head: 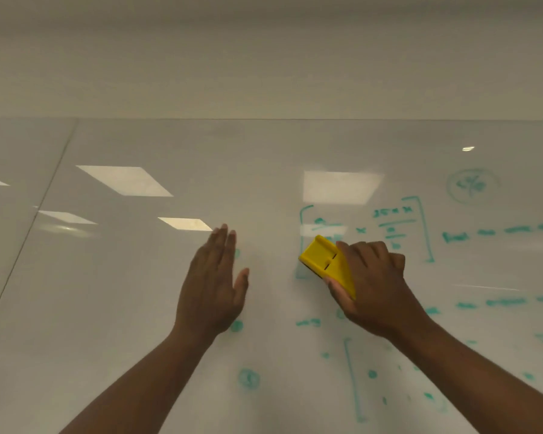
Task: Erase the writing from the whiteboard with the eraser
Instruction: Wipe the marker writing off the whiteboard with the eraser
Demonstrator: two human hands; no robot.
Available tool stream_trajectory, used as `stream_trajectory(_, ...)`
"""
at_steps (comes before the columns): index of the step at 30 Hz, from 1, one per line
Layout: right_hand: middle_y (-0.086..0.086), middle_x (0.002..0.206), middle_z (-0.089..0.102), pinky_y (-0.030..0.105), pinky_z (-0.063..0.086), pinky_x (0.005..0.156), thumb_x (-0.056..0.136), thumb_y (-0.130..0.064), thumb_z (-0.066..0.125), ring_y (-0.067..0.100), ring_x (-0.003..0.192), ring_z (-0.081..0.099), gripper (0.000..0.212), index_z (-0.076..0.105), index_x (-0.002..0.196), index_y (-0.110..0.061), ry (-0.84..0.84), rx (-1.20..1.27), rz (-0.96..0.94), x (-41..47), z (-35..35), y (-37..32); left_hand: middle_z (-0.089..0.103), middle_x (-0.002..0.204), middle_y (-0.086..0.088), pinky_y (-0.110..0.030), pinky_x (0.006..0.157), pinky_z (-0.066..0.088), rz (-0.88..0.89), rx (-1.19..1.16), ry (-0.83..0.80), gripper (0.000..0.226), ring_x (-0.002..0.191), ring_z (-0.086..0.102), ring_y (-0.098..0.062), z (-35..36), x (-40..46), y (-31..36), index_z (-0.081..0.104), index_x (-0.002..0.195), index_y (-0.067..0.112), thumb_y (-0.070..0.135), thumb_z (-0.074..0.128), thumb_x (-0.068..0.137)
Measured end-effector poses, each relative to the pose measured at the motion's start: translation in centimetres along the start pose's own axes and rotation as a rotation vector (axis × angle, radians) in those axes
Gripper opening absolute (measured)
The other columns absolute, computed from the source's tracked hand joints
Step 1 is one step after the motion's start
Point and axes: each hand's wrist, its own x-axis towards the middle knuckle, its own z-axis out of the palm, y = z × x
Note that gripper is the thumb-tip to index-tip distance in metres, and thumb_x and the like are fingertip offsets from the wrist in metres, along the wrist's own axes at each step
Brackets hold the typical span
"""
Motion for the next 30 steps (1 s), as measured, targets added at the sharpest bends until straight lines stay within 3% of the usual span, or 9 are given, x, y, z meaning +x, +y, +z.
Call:
stream_trajectory(4, 0.011, 0.112, 0.060, 0.043, 0.041, 0.076, 0.086, -0.048, 0.047, 0.034, 0.095, 0.056, 0.058, 0.053, 0.128, -0.008, -0.011, 0.025, -0.061, 3.7, 1.2, -2.8, 0.020, 0.163, -0.016, -0.044, 0.123, 0.022, -0.092, 0.016, -0.038, 0.071, 0.152, 0.020, -0.028, 1.3, -0.1, -5.3, 0.024, 0.153, 0.000, 0.041, 0.025, 0.095)
stream_trajectory(10, 0.013, 0.123, 0.054, 0.043, 0.039, 0.085, 0.089, -0.043, 0.056, 0.034, 0.106, 0.050, 0.058, 0.046, 0.134, -0.008, -0.022, 0.064, -0.107, 7.9, 4.3, -8.6, 0.006, 0.165, -0.008, -0.041, 0.125, 0.012, -0.060, 0.001, -0.097, 0.072, 0.154, 0.006, -0.022, 3.5, -1.1, -8.7, 0.009, 0.157, 0.008, 0.046, 0.022, 0.097)
stream_trajectory(15, 0.017, 0.115, 0.058, 0.044, 0.048, 0.086, 0.082, -0.032, 0.066, 0.037, 0.103, 0.054, 0.057, 0.053, 0.129, -0.002, 0.021, 0.243, -0.116, 7.5, 6.2, -12.1, 0.007, 0.166, -0.005, -0.040, 0.126, 0.011, -0.031, -0.023, -0.100, 0.072, 0.155, 0.005, -0.019, 3.7, -1.3, -9.2, 0.010, 0.158, 0.011, 0.048, 0.024, 0.097)
stream_trajectory(19, 0.015, 0.108, 0.060, 0.039, 0.048, 0.086, 0.079, -0.033, 0.069, 0.033, 0.097, 0.056, 0.057, 0.057, 0.125, -0.003, 0.043, 0.228, -0.215, 6.3, 6.7, -10.1, 0.006, 0.166, -0.005, -0.039, 0.126, 0.011, -0.025, -0.031, -0.101, 0.073, 0.155, 0.003, -0.018, 3.7, -1.3, -9.5, 0.012, 0.158, 0.010, 0.048, 0.025, 0.096)
stream_trajectory(24, 0.017, 0.106, 0.059, 0.039, 0.047, 0.085, 0.077, -0.032, 0.070, 0.036, 0.098, 0.054, 0.056, 0.057, 0.123, -0.003, 0.141, 0.250, -0.064, 9.7, 6.1, -9.1, 0.003, 0.166, -0.004, -0.038, 0.127, 0.008, -0.024, -0.035, -0.106, 0.073, 0.155, 0.000, -0.017, 3.8, -1.4, -9.7, 0.009, 0.158, 0.011, 0.048, 0.022, 0.096)
stream_trajectory(30, 0.010, 0.108, 0.058, 0.034, 0.047, 0.084, 0.079, -0.039, 0.068, 0.028, 0.098, 0.054, 0.058, 0.056, 0.126, -0.008, 0.052, 0.255, -0.189, 7.3, 6.6, -10.1, 0.006, 0.166, -0.005, -0.040, 0.127, 0.011, -0.023, -0.041, -0.106, 0.073, 0.155, 0.003, -0.019, 3.7, -1.4, -9.6, 0.011, 0.157, 0.009, 0.048, 0.023, 0.095)
